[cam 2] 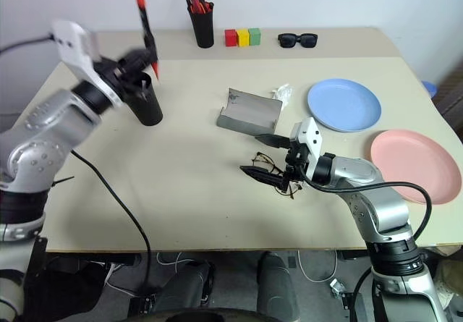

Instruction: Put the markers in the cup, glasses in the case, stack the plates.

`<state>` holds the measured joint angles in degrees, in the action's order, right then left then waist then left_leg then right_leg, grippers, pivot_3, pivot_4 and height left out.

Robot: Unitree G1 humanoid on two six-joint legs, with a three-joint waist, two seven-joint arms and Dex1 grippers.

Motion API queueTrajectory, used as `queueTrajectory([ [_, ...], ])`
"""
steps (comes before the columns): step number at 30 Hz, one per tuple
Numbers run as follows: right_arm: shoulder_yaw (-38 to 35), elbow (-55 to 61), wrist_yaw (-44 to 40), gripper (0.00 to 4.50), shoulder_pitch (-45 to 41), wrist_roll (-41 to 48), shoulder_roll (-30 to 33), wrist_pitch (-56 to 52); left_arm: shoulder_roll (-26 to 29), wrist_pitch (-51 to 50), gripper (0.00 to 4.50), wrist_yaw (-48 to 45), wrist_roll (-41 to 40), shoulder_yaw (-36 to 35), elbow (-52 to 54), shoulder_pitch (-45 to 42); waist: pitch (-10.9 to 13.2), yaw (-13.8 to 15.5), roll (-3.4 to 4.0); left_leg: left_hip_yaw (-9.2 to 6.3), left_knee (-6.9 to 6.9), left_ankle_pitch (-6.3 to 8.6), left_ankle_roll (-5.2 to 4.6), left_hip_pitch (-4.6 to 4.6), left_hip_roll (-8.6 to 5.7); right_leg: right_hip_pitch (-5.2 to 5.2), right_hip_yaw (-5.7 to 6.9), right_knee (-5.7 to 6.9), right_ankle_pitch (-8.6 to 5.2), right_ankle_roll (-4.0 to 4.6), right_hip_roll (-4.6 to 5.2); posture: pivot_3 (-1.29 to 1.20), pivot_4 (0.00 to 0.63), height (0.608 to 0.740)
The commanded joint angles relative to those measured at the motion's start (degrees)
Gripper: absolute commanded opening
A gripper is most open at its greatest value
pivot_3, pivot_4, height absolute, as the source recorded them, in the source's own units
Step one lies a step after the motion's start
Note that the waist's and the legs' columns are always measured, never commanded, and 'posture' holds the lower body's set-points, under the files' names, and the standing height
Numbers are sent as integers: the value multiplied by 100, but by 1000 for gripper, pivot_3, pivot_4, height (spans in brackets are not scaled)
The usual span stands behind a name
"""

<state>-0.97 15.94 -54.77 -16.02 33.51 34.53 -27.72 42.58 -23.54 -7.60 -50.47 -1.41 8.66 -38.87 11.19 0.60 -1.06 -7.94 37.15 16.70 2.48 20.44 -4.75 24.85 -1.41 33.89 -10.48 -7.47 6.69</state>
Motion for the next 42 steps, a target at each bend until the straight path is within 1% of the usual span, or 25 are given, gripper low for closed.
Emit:
queueTrajectory([
  [1, -140, 93, 20, 4500, -109, 84, -27, 73, -157, 994, 29, -755, 719, -606, -803, -118, 0, -10, 0, 1, 0, 1, -2, -1, 0, 0, -1, -1, 4, -7, 0, 0, 150, 740],
  [3, -148, 73, 27, 4500, -153, 84, -27, 75, -241, 1385, 29, -1183, 939, -850, -1434, -195, 0, -26, 1, 0, 0, 1, -2, 0, 0, 1, 0, -1, 5, -8, 0, 0, 150, 740],
  [8, -223, 67, 50, 4500, -271, 236, -75, 18, -550, 2181, 29, -1923, 1454, -1091, -2619, -377, 0, -9, -1, -2, 4, 1, -2, 1, -1, 1, 1, 0, 6, -10, 0, 0, 150, 740],
  [12, -629, 110, 23, 4500, -308, 940, -126, -303, -840, 2618, 29, -2697, 1569, -1217, -3047, -191, 1, 8, -3, -7, 7, 1, -2, 5, -1, 0, 4, -1, 7, -11, 1, 0, 150, 740],
  [14, -750, 81, 61, 4500, -294, 1093, -122, -375, -931, 2749, 29, -2945, 1638, -1272, -3237, -147, 1, 2, -3, -7, 7, 2, -4, 4, -1, 0, 4, -3, 8, -12, 1, 0, 150, 740],
  [18, -631, 178, 126, 4500, -248, 920, -103, -311, -1012, 3095, 29, -2973, 1987, -1340, -3841, -323, 1, -25, -3, -6, 6, 2, -4, 0, 0, 0, 4, 1, 8, -12, 0, 0, 150, 740],
  [23, -620, 260, 101, 4500, -157, 855, 19, -330, -1154, 3441, 29, -3049, 2182, -1400, -4249, -396, 1, -27, -3, -7, 7, 2, -4, 1, 0, 1, 4, 3, 8, -13, 0, 0, 150, 740],
  [25, -660, 295, 95, 4500, -115, 866, 65, -345, -1221, 3483, 29, -2980, 2279, -1403, -4385, -373, 1, -22, -3, -7, 7, 2, -5, 2, 0, 1, 4, 3, 8, -13, 0, 0, 150, 740],
  [27, -652, 321, 101, 4500, -104, 842, 102, -337, -1308, 3211, 29, -2804, 2316, -1415, -4523, -380, 1, -22, -3, -7, 7, 2, -5, 1, 0, 1, 4, 3, 8, -13, 0, 0, 150, 740],
  [29, -634, 352, 110, 4500, -93, 819, 118, -329, -1419, 3162, 29, -2675, 2276, -1518, -4564, -389, 1, -20, -3, -7, 8, 2, -5, 0, 0, 1, 4, 5, 8, -13, 0, 0, 150, 740],
  [32, -591, 371, 93, 4500, -78, 734, 135, -303, -1500, 3299, 29, -2746, 2333, -1537, -4508, -294, 1, -22, -3, -8, 9, 2, -5, 1, 0, 1, 5, 6, 8, -13, 0, 0, 150, 740],
  [37, -566, 353, 63, 4500, -117, 643, 128, -287, -1507, 3356, 29, -2701, 2470, -1570, -4647, -234, 1, -32, -3, -7, 8, 2, -4, 0, 0, 1, 5, 6, 8, -13, 0, 0, 150, 740],
  [39, -551, 338, 58, 4500, -142, 607, 121, -275, -1524, 3352, 991, -2750, 2449, -1603, -4636, -234, 1, -27, -3, -7, 8, 2, -4, 0, 0, 1, 5, 6, 8, -13, 0, 0, 150, 740],
  [40, -545, 330, 57, 4500, -147, 592, 119, -269, -1518, 3355, 1368, -2759, 2464, -1601, -4623, -225, 1, -26, -3, -7, 9, 2, -4, 0, 0, 1, 5, 7, 8, -13, 0, 0, 150, 740],
  [42, -541, 324, 57, 4500, -141, 573, 113, -257, -1519, 3368, 2398, -2782, 2478, -1609, -4591, -210, 1, -27, -3, -7, 8, 2, -4, 1, 0, 1, 5, 6, 8, -13, 0, 0, 150, 740],
])
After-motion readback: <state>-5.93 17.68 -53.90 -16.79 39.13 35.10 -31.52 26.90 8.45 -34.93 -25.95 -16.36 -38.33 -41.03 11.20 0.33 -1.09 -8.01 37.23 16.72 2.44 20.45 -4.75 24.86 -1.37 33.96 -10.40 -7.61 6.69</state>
